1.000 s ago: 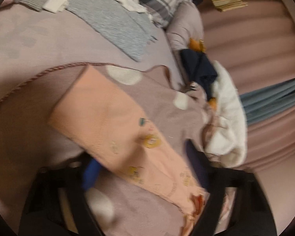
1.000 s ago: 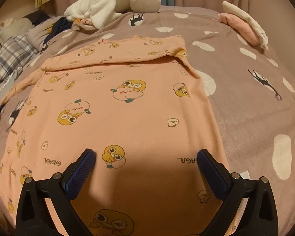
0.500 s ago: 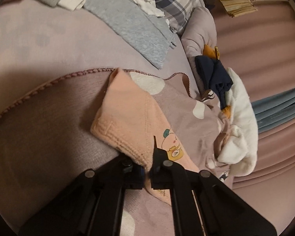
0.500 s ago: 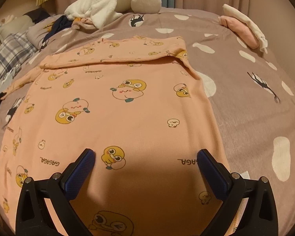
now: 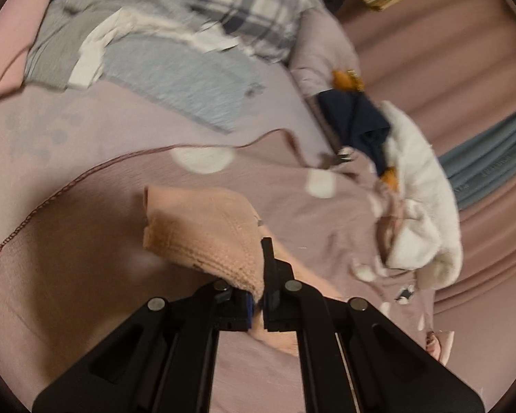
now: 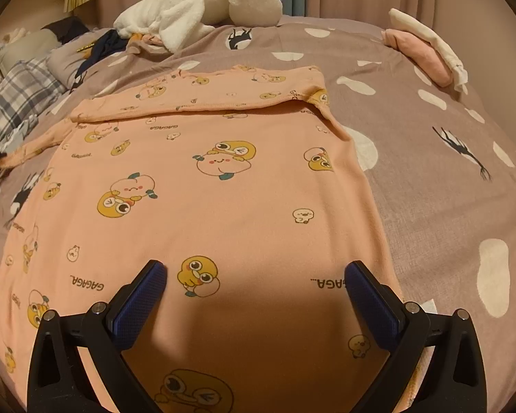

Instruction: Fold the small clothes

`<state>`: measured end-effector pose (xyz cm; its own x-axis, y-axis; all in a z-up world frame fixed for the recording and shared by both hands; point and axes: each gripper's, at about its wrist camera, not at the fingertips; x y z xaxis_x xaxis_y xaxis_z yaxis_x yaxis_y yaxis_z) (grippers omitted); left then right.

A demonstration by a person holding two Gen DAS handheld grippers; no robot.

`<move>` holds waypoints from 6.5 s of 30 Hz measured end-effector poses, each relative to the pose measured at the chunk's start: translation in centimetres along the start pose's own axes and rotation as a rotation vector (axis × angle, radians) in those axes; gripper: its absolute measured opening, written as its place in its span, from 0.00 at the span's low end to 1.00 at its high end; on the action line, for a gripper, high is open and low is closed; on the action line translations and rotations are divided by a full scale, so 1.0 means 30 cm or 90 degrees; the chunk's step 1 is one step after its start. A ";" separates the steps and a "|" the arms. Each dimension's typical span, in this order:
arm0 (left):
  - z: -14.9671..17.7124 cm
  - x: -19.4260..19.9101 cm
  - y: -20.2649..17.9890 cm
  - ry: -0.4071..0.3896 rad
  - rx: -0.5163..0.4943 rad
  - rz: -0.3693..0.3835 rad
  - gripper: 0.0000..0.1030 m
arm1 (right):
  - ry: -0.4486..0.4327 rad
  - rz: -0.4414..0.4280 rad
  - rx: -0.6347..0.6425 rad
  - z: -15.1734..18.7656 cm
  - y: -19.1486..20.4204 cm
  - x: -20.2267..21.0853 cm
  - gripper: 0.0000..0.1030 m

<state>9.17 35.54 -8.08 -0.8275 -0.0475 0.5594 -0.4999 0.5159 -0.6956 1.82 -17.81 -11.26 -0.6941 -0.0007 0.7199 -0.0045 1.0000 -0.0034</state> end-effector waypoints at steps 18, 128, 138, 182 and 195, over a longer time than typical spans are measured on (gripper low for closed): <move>0.320 0.103 -0.604 0.008 -0.294 0.069 0.04 | -0.018 -0.037 -0.020 0.009 -0.026 0.014 1.00; 0.790 -0.217 -0.543 0.355 -0.179 0.271 0.92 | 0.037 -0.169 -0.390 -0.428 -0.441 -0.187 0.79; 0.682 -0.270 -0.436 0.296 -0.006 0.272 0.90 | 0.074 -0.146 -0.323 -0.509 -0.377 -0.297 0.08; 0.526 0.093 -0.254 0.195 -0.173 -0.020 0.80 | 0.049 -0.240 -0.106 -0.614 0.143 -0.310 0.04; 0.684 0.117 -0.228 0.319 -0.288 0.026 0.89 | 0.255 -0.305 -0.051 -0.368 0.319 -0.338 0.06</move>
<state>4.44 14.30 -10.59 -0.5708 0.3251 0.7540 -0.2251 0.8211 -0.5245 16.76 -8.18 -10.94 -0.3053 -0.4616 0.8329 -0.1838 0.8868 0.4241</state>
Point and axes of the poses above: each gripper's, at about its wrist camera, not at the fingertips, and x roughly against the way its jaws point, y to its left, z to its underside, and after that the axes turned 3 degrees about -y, right-handed
